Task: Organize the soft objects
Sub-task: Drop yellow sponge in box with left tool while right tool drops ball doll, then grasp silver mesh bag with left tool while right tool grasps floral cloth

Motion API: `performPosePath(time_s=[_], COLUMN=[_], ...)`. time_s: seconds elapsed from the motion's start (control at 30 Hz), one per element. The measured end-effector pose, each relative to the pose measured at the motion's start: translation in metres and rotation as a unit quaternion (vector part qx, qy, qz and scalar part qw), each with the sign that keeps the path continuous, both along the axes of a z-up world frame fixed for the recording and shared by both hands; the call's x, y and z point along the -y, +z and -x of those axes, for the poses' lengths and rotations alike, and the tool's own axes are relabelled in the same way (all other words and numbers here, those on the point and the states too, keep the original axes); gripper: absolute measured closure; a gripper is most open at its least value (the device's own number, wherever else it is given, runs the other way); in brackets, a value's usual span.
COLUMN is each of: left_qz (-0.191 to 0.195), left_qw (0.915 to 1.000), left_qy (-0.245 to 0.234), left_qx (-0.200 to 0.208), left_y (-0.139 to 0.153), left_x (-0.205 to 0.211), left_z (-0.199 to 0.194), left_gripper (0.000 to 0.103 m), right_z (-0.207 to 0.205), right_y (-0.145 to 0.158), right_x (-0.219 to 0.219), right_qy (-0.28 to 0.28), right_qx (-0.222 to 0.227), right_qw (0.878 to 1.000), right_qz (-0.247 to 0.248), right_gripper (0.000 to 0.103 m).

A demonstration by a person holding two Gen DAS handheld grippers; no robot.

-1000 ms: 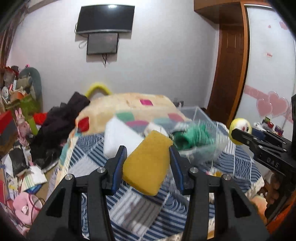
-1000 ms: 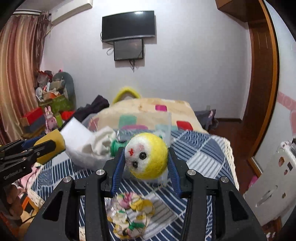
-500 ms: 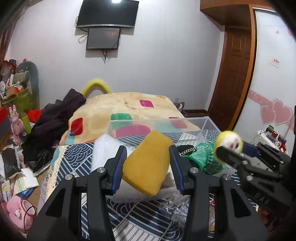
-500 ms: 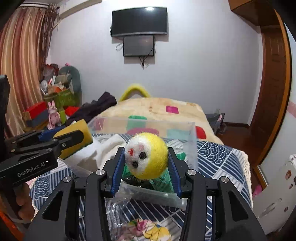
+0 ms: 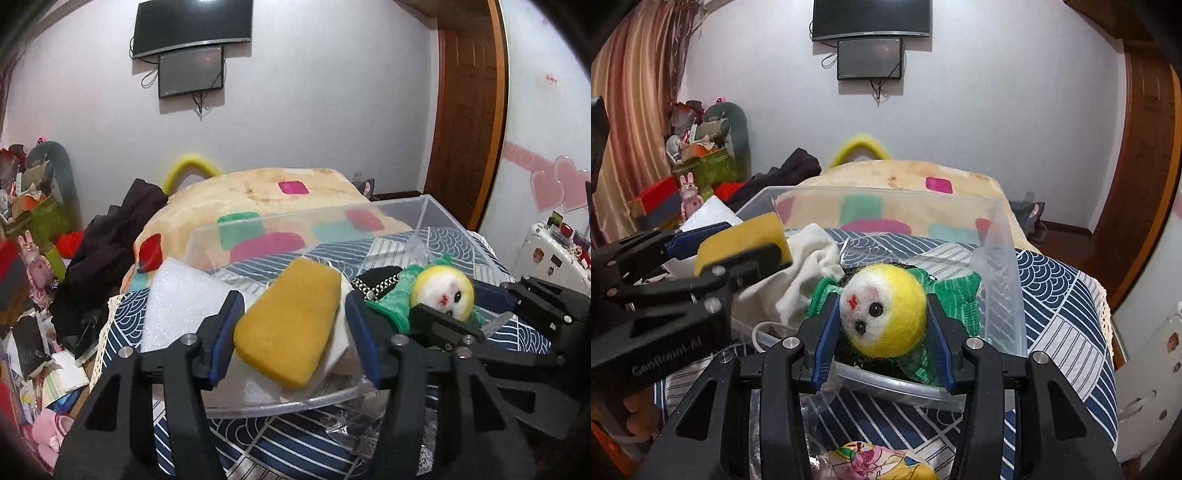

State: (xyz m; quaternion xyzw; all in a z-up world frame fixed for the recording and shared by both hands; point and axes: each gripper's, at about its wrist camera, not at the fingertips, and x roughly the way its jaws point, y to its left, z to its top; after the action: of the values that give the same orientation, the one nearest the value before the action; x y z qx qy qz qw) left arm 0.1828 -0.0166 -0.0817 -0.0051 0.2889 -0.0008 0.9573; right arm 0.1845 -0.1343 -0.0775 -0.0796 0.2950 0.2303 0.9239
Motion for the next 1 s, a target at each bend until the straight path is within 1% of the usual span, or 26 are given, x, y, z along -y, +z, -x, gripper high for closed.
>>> performPosePath(time_s=[0.1,0.17,0.23,0.3,0.37,0.43,0.47,0.53,0.63,0.7,0.77,0.87,1.0], left_qz=[0.001,0.006,0.013,0.020,0.026,0.029,0.029,0.029,0.026,0.019,0.016,0.025,0.035], left_qw=[1.0000,1.0000,0.9999,0.9998,0.9996,0.9994,0.9993,0.9989,0.9982,0.9980,0.9982,0.9988,0.9993], left_qy=[0.000,0.000,0.000,0.000,0.000,-0.001,-0.001,-0.001,-0.001,-0.003,-0.005,-0.009,-0.010], left_qx=[-0.001,-0.003,-0.001,0.002,0.008,0.018,0.024,0.037,0.054,0.059,0.057,0.041,0.010], left_y=[0.001,0.003,0.006,0.010,0.016,0.023,0.027,0.034,0.042,0.046,0.045,0.038,0.022], left_x=[0.001,0.000,-0.002,-0.003,-0.004,-0.005,-0.006,-0.006,-0.005,-0.002,0.000,0.003,0.004], left_z=[0.001,0.004,0.009,0.016,0.024,0.034,0.039,0.051,0.067,0.077,0.086,0.091,0.092], left_gripper=[0.042,0.039,0.034,0.031,0.027,0.022,0.020,0.011,0.005,0.003,0.001,0.001,0.001], right_z=[0.002,0.001,0.006,0.009,0.012,0.017,0.019,0.025,0.034,0.039,0.045,0.051,0.055], right_y=[0.004,0.005,0.009,0.013,0.018,0.024,0.027,0.033,0.040,0.042,0.040,0.031,0.005], right_x=[0.002,0.005,0.010,0.014,0.018,0.023,0.024,0.029,0.035,0.036,0.039,0.040,0.044], right_qy=[0.002,0.001,-0.001,-0.001,-0.002,-0.003,-0.004,-0.007,-0.013,-0.013,-0.014,-0.015,-0.016], right_qx=[-0.005,-0.005,0.000,0.005,0.012,0.021,0.025,0.036,0.052,0.055,0.055,0.046,0.015], right_qw=[1.000,1.000,1.000,1.000,1.000,0.999,0.999,0.999,0.998,0.998,0.998,0.999,1.000], right_qz=[-0.001,-0.002,-0.008,-0.014,-0.018,-0.025,-0.029,-0.032,-0.035,-0.035,-0.031,-0.024,-0.003], right_gripper=[0.059,0.055,0.048,0.045,0.039,0.032,0.031,0.028,0.023,0.022,0.022,0.021,0.021])
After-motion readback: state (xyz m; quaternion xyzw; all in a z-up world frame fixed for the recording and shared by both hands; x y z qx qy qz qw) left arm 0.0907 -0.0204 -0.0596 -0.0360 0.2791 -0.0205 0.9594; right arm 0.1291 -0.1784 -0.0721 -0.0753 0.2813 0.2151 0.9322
